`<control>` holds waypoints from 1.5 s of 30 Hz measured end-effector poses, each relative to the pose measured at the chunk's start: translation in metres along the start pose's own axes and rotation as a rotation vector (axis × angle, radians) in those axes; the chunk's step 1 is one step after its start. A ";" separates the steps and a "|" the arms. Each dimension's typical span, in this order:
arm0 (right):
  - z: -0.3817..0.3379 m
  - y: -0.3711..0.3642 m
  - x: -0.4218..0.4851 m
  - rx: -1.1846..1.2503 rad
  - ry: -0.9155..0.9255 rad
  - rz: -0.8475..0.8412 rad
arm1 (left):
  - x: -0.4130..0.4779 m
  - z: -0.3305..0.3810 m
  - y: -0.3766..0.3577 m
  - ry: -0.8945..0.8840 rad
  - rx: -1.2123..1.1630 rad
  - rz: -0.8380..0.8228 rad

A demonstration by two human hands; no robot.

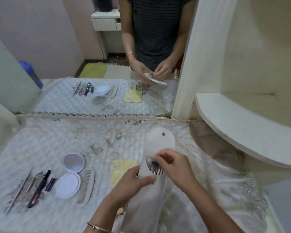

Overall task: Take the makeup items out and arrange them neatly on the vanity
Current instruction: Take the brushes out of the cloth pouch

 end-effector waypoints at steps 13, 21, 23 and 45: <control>-0.005 -0.013 -0.019 -0.011 -0.066 -0.328 | -0.032 0.000 0.025 -0.052 0.119 -0.009; -0.009 -0.019 0.017 0.403 -0.213 -0.159 | -0.060 -0.015 0.074 -0.021 0.357 0.230; -0.009 -0.027 0.026 0.461 -0.201 -0.090 | -0.068 -0.022 0.090 0.006 0.349 0.330; -0.029 -0.204 0.014 -0.422 -0.046 -0.312 | -0.064 -0.046 0.240 0.066 -0.067 0.525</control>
Point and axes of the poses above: each hand's wrist, its own x-axis towards the middle knuckle, its own y-axis out of the back of the hand, z = x × y, the point moved 1 cm from there along x, towards the middle knuckle, and after that the axes turned 8 degrees about z, right-handed, at the moved point
